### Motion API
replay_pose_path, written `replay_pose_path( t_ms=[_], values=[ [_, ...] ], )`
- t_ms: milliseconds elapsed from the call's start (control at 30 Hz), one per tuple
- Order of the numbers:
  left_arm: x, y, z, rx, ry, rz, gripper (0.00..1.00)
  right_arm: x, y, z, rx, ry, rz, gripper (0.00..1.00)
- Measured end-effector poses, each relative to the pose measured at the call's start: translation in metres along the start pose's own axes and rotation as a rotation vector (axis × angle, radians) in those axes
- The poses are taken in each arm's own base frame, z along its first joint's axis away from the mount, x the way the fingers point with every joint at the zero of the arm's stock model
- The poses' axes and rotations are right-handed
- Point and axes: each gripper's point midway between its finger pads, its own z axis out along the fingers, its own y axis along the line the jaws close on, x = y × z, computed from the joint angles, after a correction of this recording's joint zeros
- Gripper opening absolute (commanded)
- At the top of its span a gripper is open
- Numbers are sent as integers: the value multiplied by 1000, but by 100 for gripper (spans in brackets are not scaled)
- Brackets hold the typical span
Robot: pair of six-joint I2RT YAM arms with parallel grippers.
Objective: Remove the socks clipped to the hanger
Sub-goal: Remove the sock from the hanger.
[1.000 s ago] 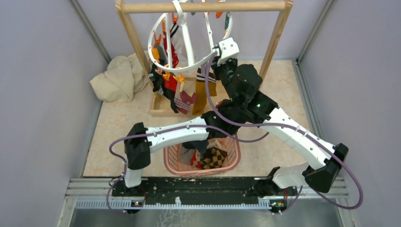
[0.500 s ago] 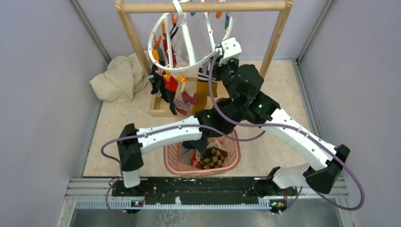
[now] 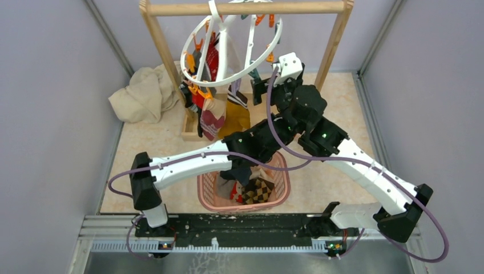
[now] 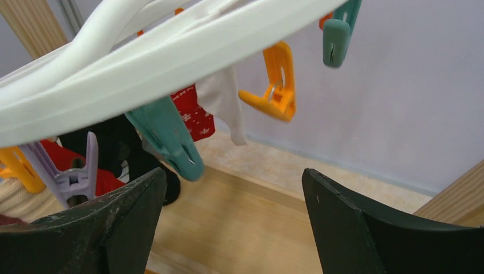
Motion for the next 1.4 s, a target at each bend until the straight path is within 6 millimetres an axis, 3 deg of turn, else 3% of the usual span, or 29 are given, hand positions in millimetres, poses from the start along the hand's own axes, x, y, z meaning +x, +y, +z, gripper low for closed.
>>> replay_pose_path(
  t_ms=[100, 367, 600, 900, 1033, 1100, 1267, 1400],
  values=[
    [0, 0, -4, 19, -3, -7, 0, 4, -3, -8, 0, 12, 23, 98],
    [3, -12, -19, 150, -17, 1, 0, 22, 0, -28, -26, 60, 99, 99],
    [9, -34, -32, 303, -14, 39, 0, 34, 4, -45, -52, 82, 156, 99],
    [28, -51, -49, 435, 22, 60, 0, 47, 8, -56, -72, 103, 198, 98],
    [38, -31, -73, 467, 29, 39, 0, 27, -5, -65, -55, 46, 248, 98],
    [20, -11, -90, 465, -40, -67, 0, 23, -15, -70, -29, 37, 254, 99],
    [-33, 63, -132, 415, -258, -345, 0, 51, -19, -77, -9, 126, 208, 99],
    [-38, 77, -145, 419, -299, -420, 0, 74, -17, -78, -8, 193, 174, 98]
  ],
)
